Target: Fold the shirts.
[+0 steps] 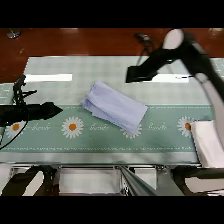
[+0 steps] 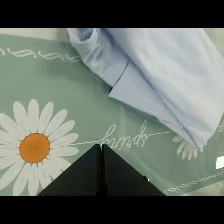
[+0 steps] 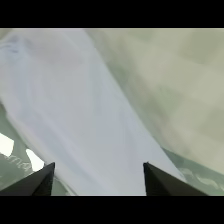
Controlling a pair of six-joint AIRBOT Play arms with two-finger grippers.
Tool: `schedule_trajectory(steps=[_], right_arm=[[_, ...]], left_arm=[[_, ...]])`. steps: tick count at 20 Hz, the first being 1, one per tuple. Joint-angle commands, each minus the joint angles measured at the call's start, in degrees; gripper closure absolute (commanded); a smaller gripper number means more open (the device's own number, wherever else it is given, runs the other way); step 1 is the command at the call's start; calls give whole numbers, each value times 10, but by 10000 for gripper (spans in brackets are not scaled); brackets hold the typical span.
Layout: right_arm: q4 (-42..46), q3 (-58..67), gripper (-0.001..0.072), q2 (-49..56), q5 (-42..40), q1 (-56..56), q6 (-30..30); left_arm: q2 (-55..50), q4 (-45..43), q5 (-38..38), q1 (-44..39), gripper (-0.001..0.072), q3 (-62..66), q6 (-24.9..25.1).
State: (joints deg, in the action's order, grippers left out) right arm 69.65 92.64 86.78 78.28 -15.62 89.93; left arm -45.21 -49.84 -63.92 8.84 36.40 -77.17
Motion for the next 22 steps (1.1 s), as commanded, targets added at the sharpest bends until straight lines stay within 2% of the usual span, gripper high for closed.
schedule_trajectory(steps=[1, 3, 4, 5, 6, 7, 9, 12, 15, 16, 17, 18, 20, 22], right_arm=[[87, -232, 78, -207, -105, 84, 82], [80, -487, 78, -342, -274, 112, 214], [47, -591, 80, -386, -343, 120, 289], [-37, -676, 83, -416, -399, 124, 314], [-134, -728, 84, -424, -437, 116, 272], [-222, -757, 85, -418, -456, 99, 204], [-302, -757, 84, -377, -451, 62, 103], [-347, -708, 85, -279, -429, 46, 32], [-347, -618, 86, -154, -349, 35, -25], [-348, -591, 213, -111, -328, 28, -31], [-349, -566, 538, -77, -312, 19, -38], [-349, -536, 677, -52, -298, 11, -53], [-341, -443, 687, -31, -267, 2, -85], [-293, -320, 688, -32, -228, 3, -83]], left_arm=[[-7, 13, 3, -6, 684, -12, 5], [-7, 14, 5, -23, 684, -12, 15], [-7, 14, 5, -35, 684, -12, 15], [-7, 15, 6, -47, 684, -12, 15], [-7, 15, 10, -61, 684, -12, 15], [-7, 18, 19, -74, 684, -13, 15], [-7, 27, 43, -101, 684, -13, 15], [-7, 33, 61, -132, 684, -13, 15], [-7, 33, 63, -147, 684, -13, 15], [-7, 33, 65, -149, 684, -13, 15], [-7, 33, 65, -150, 684, -13, 15], [-7, 34, 63, -150, 684, -13, 15], [-7, 34, 54, -150, 684, -13, 15], [-7, 34, 53, -150, 684, -13, 15]])
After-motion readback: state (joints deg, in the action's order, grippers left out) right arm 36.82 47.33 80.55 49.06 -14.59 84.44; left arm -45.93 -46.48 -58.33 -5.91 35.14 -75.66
